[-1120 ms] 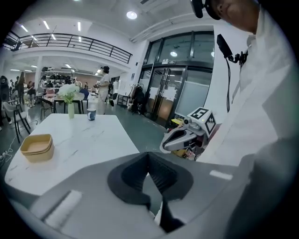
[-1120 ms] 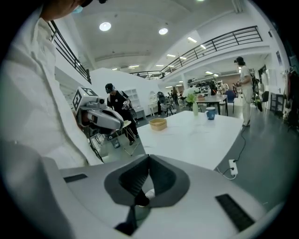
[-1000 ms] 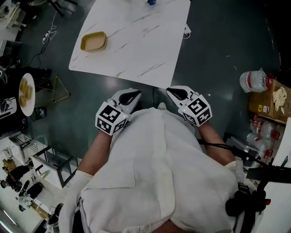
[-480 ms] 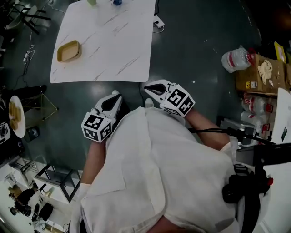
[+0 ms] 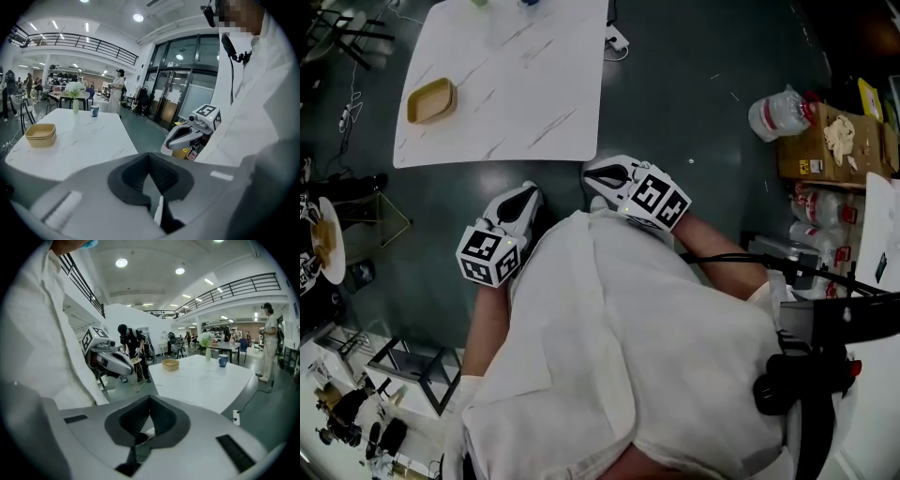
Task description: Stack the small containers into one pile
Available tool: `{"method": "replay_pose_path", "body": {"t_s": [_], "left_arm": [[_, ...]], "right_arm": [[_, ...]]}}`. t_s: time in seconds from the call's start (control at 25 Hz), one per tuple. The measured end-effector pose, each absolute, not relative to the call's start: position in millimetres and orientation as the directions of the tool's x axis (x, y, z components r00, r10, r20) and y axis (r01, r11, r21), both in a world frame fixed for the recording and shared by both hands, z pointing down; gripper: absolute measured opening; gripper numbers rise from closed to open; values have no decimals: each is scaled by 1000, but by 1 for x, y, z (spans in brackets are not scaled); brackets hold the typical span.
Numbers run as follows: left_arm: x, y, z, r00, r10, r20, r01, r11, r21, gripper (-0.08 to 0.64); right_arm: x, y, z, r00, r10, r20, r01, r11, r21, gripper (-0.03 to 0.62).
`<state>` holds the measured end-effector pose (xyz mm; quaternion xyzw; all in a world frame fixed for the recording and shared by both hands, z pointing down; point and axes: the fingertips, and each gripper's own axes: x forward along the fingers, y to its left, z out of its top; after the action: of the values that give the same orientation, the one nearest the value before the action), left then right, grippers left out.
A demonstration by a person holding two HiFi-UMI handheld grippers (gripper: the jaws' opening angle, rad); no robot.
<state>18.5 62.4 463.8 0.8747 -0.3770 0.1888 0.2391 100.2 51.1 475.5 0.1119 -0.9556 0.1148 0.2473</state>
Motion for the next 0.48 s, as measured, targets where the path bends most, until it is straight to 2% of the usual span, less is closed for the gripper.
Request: {"method": "replay_pose_path", "body": {"t_s": [0.48], "left_arm": [[15, 59, 477, 642, -564, 519, -752, -596, 281, 8]], "right_arm": [[116, 56, 490, -833, -163, 529, -297, 938, -179, 6]]}}
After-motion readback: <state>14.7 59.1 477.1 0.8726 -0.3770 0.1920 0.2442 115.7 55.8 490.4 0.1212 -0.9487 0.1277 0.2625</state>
